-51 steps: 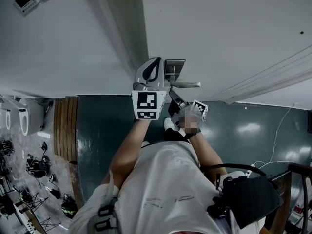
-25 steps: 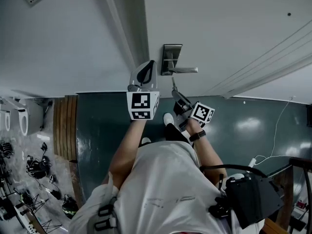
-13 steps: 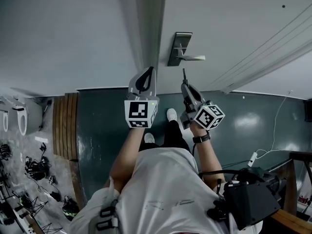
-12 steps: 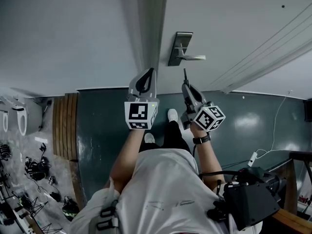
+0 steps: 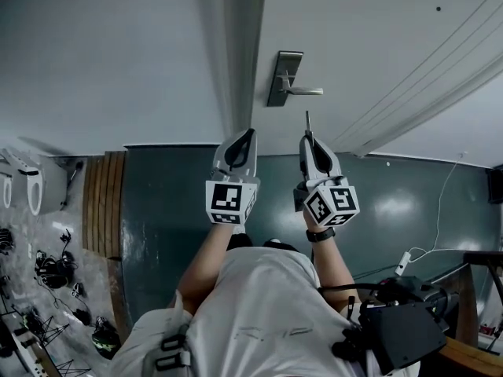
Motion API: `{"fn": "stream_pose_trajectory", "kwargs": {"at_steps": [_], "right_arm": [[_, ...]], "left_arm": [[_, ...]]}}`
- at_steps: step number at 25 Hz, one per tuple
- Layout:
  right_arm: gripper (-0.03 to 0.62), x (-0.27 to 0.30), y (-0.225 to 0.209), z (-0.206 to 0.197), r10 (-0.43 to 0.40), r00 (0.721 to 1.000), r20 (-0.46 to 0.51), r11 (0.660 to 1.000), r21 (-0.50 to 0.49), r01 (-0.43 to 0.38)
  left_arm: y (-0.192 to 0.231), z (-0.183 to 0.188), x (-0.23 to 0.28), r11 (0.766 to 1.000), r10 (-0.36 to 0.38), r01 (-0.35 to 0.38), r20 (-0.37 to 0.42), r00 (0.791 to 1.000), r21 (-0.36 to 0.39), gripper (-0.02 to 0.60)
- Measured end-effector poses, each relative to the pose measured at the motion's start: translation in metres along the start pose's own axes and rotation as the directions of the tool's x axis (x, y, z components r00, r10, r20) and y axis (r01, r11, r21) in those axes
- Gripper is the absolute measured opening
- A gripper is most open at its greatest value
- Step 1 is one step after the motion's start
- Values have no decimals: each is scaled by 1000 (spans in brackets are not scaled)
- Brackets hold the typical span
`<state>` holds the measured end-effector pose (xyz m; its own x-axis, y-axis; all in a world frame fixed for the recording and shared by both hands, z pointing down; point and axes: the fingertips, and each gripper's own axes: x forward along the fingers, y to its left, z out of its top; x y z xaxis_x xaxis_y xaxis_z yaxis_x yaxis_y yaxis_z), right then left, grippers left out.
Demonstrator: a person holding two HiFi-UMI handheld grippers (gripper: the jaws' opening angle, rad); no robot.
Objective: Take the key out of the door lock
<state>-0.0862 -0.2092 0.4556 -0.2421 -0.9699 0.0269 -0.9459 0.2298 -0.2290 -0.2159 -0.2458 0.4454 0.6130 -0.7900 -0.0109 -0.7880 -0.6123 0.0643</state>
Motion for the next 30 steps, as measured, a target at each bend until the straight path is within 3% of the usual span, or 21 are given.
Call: {"fn": "stream_pose_trajectory", "kwargs": {"at_steps": [8, 15, 19, 30], "right_arm": [[26, -48, 7, 9, 81, 996, -24, 994, -76, -82], [26, -81, 22, 12, 69, 998, -9, 994, -89, -69], [26, -86, 33, 19, 35, 999, 26, 996, -85, -32], [26, -84, 51, 17, 18, 1000, 23, 997, -79, -16]], "left_arm": [[-52, 0, -28, 997, 72, -71, -13, 997, 4, 0], [-87, 2, -54, 999, 30, -30, -29, 999, 16, 0], [-90, 13, -58, 998, -11, 11, -10, 1000, 55, 0], [-73, 14, -84, 999, 0, 1, -9, 1000, 47, 0]]}}
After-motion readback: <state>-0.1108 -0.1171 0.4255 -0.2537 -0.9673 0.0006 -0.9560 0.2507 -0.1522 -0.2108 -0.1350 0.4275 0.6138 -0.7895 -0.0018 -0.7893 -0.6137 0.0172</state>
